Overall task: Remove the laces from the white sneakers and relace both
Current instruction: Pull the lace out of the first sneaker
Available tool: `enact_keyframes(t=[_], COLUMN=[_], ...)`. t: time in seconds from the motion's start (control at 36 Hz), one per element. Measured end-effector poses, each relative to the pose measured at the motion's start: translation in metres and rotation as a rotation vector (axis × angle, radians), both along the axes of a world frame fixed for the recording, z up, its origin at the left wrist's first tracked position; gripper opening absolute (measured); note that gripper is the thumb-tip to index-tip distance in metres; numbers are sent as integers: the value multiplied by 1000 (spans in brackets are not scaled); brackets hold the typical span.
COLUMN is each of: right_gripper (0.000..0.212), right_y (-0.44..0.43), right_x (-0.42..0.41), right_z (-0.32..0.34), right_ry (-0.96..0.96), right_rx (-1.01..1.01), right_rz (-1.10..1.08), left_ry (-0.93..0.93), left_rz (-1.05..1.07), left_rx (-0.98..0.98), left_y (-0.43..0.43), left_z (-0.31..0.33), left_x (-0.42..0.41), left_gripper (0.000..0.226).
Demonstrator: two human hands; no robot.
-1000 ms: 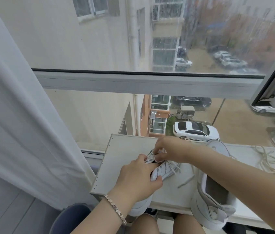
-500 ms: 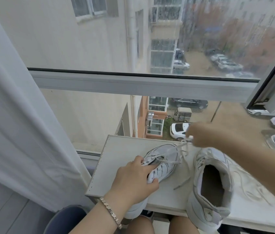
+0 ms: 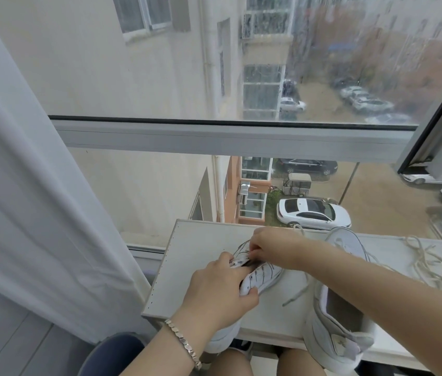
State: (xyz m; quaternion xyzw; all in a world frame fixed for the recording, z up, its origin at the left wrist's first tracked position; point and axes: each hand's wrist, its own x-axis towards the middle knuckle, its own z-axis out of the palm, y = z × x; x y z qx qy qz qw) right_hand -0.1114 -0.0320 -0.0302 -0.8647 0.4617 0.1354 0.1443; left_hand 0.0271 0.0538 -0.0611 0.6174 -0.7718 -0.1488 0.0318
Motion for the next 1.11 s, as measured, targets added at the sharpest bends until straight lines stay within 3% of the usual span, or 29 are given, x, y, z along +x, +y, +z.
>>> enact_keyframes(t=[0.14, 0.36, 0.44, 0.5, 0.67, 0.89, 1.06, 1.11], right_gripper=[24, 29, 24, 20, 24, 22, 28, 20], right_y=[-3, -47, -44, -37, -6, -11, -12, -13], right_x=[-13, -93, -91, -78, -15, 1, 1, -1], right_z=[-3, 28, 20, 12, 10, 8, -1, -3], right_ry=[202, 347, 444, 412, -194, -104, -37, -40], right_rx=[-305, -511, -386, -318, -86, 115, 130, 143], right_rz=[219, -251, -295, -228, -169, -210, -195, -220], left_ry=[-1, -12, -16, -25, -13, -18, -23, -21], left_rz=[-9, -2, -3, -6, 18, 39, 26, 25], left_rx=[0, 10, 11, 3, -10, -2, -9, -13], left_y=[0, -1, -1, -1, 1, 1, -1, -1], left_z=[-2, -3, -3, -3, -1, -2, -1, 0], left_x=[0, 1, 1, 1, 0, 0, -1, 0], left_gripper=[42, 45, 44, 43, 41, 38, 38, 37])
